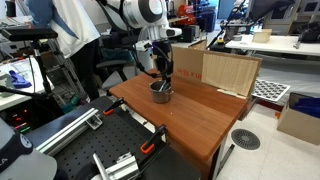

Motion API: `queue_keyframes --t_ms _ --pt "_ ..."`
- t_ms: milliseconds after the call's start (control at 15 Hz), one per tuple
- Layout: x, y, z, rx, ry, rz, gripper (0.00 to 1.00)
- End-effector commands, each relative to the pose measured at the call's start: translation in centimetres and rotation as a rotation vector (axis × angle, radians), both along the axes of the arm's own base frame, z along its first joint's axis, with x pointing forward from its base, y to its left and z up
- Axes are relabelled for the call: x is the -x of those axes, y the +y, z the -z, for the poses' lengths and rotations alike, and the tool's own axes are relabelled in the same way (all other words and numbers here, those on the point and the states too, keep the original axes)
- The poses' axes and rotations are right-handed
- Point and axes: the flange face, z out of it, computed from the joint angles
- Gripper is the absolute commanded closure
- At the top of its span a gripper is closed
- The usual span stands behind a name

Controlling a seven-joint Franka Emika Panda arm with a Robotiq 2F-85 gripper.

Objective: Take out the marker from the silver pot

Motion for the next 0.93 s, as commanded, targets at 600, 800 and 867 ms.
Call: queue_keyframes --t_ms 600,800,867 --pt "-0.1 -0.6 -0.3 -0.004 0.012 -0.009 0.95" --pt "0.4 -0.4 -2.0 -0.024 -0.032 -0.011 0.95" --pt "0.5 -0.3 -2.8 -0.027 -0.055 -0.010 0.95"
